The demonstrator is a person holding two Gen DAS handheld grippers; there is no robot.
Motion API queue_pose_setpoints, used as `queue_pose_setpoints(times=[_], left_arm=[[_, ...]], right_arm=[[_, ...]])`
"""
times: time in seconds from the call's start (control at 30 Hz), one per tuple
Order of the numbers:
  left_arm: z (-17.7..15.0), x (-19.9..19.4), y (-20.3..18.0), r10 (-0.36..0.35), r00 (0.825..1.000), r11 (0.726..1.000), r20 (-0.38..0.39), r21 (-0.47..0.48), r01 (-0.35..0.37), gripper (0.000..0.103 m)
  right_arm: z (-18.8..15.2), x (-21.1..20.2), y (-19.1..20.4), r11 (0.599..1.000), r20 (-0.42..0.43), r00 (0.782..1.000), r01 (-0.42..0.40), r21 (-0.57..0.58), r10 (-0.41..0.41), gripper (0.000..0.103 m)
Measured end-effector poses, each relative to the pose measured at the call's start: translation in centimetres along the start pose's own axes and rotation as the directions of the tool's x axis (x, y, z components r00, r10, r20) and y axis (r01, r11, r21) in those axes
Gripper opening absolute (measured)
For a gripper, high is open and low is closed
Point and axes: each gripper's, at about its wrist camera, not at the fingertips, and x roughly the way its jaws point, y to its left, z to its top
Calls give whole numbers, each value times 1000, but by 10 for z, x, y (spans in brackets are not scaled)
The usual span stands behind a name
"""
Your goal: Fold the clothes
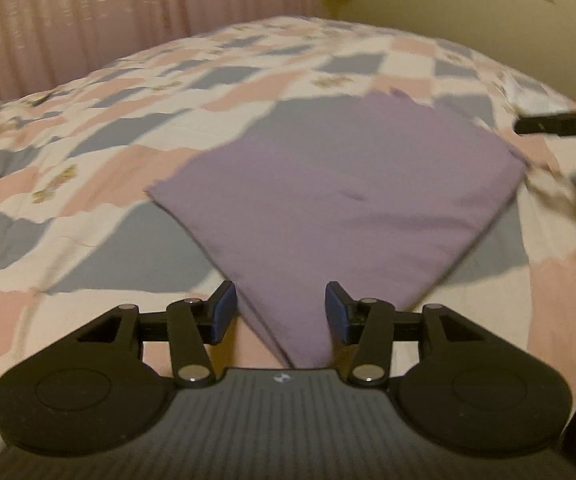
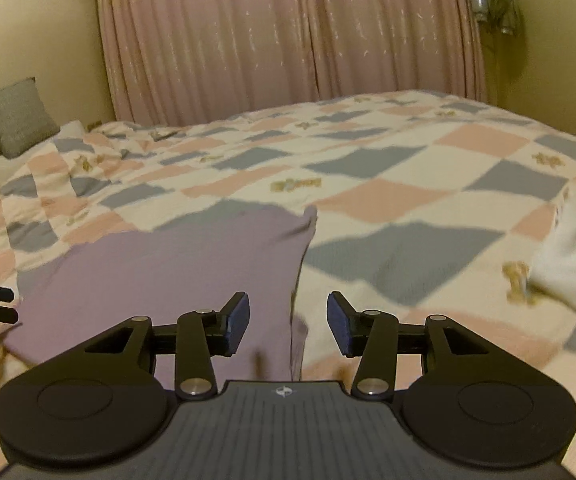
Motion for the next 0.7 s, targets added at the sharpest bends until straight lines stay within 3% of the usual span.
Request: queue_pose_setpoints(times=[0.17,0.37,0.53,0.7], left_arm=[[7,16,7,-66,998,997,-8,49,66,44],[59,45,39,-133,991,987,-20,84,134,44],[100,52,50,-167,981,985,-94,34,171,44],[145,29,47,-183,968,983,-172,-65,174,45]], right_arm=[[-9,15,0,1000,-4,1000,29,-1,-29,47],[-2,42,-2,995,-1,996,94,-26,-94,47],[14,45,4,985,-63,986,151,-78,-156,51],[40,29,18,967,-120,968,202,-158,-222,53]])
